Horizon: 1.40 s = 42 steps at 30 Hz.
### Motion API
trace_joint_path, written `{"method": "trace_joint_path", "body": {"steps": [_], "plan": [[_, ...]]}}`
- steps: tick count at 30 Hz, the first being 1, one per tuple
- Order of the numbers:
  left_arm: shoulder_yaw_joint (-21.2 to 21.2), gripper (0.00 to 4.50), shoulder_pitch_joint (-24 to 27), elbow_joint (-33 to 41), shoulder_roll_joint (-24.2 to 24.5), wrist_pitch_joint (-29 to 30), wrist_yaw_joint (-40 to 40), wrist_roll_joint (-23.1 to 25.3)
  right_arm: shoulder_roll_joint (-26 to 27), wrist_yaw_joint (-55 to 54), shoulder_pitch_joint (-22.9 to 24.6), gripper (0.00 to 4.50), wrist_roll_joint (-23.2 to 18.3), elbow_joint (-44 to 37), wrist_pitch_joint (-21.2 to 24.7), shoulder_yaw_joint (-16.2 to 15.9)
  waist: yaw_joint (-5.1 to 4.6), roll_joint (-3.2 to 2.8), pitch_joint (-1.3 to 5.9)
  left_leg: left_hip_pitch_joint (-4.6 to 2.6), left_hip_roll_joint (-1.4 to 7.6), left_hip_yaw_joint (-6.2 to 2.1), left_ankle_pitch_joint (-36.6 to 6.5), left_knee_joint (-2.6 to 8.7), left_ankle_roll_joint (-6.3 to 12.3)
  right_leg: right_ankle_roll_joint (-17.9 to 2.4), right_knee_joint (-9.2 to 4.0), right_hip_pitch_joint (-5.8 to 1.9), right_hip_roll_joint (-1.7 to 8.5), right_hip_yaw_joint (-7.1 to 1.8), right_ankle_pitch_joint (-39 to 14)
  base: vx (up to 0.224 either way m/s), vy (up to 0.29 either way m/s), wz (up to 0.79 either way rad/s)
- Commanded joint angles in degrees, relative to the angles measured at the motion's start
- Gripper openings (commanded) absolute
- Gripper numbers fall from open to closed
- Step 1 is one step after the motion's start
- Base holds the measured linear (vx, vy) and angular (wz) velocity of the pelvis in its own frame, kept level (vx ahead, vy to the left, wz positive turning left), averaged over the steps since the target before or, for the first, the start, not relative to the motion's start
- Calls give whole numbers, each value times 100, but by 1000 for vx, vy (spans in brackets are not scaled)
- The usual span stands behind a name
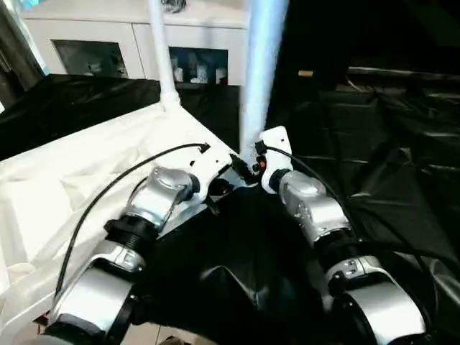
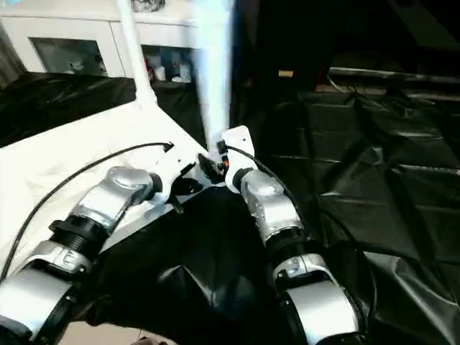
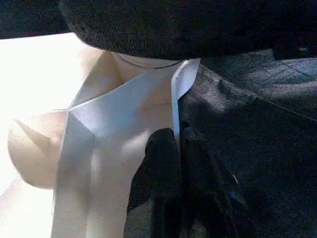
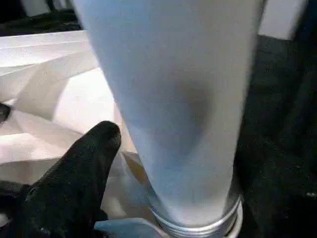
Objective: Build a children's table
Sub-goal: Insert table leg to table base
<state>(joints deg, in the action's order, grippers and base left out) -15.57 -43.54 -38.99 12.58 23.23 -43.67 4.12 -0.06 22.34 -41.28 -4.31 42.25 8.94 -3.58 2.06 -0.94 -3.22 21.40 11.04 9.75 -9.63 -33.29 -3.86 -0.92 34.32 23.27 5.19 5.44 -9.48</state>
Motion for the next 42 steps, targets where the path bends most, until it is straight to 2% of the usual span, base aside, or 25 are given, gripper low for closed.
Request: {"method": "trace_joint_path", "body": {"steps": [1,6,8,9,12,13,16,22,28,29,32,36,39,40,42], "plan": [[5,0,-206,456,-6,-340,-244,-118,-33,279,80,398,30,-98,86,-208,24,-89,424,-47,181,-48,-1429,390,141,-1397,-373,-339,315,-295,-728,0,0,0],[-50,0,-135,531,60,-438,-436,-136,-153,448,74,398,2,-155,116,-117,66,-86,429,-55,186,-28,-1217,370,234,-1512,-349,-359,333,-300,-531,0,0,0],[-45,0,-130,537,64,-445,-467,-144,-198,519,85,398,-34,-167,140,-85,85,-82,422,-59,186,-23,-1208,369,239,-1500,-359,-359,335,-301,-609,0,0,0],[-42,0,-129,538,65,-446,-476,-146,-211,534,88,373,-41,-165,142,-81,103,-89,420,-67,190,-24,-1206,369,235,-1493,-356,-357,335,-302,-652,0,0,0],[-32,0,-123,551,76,-440,-500,-135,-280,581,127,373,3,-145,134,-128,124,-85,418,-65,192,-22,-1190,369,206,-1466,-357,-358,339,-305,-719,0,0,0],[-26,0,-121,552,78,-442,-507,-135,-294,601,144,347,18,-154,128,-148,138,-85,418,-66,190,-19,-1129,364,211,-1461,-354,-357,339,-307,-687,0,0,0],[8,0,-100,543,103,-461,-528,-128,-348,713,257,330,56,-211,201,-193,145,-80,428,-60,187,-19,-1029,355,249,-1482,-333,-364,334,-302,-541,0,0,0],[28,0,-65,550,125,-462,-531,-120,-383,780,367,279,71,-280,248,-231,153,-74,419,-63,186,-19,-1094,357,244,-1427,-355,-362,336,-303,-736,0,0,0],[57,0,-48,550,132,-464,-511,-115,-374,803,381,246,70,-297,239,-228,153,-67,428,-54,183,-21,-1000,346,265,-1434,-340,-367,336,-300,-673,0,0,0],[59,0,-46,546,135,-466,-511,-116,-376,809,383,221,73,-307,243,-227,152,-67,431,-57,184,-21,-978,345,274,-1442,-335,-366,332,-300,-635,0,0,0],[71,0,-50,523,141,-524,-496,-105,-383,814,372,212,80,-302,234,-221,149,-47,428,-49,179,-16,-956,340,309,-1449,-337,-372,335,-298,-649,0,0,0],[68,0,-24,545,180,-685,-520,-93,-390,831,353,176,99,-265,204,-238,153,-36,427,-50,180,-16,-946,338,329,-1423,-341,-370,336,-298,-707,0,0,0],[57,0,5,579,200,-746,-546,-91,-390,833,345,157,100,-252,198,-237,158,-43,433,-57,187,-17,-902,337,332,-1432,-329,-364,335,-299,-656,0,0,0],[57,0,18,594,203,-763,-547,-92,-394,838,347,136,102,-249,195,-239,157,-42,433,-55,186,-15,-904,336,334,-1436,-328,-365,336,-300,-642,0,0,0],[57,0,49,638,212,-775,-546,-96,-413,858,346,130,117,-234,179,-250,158,-43,433,-53,185,-15,-906,334,332,-1435,-328,-368,340,-300,-650,0,0,0]]}}
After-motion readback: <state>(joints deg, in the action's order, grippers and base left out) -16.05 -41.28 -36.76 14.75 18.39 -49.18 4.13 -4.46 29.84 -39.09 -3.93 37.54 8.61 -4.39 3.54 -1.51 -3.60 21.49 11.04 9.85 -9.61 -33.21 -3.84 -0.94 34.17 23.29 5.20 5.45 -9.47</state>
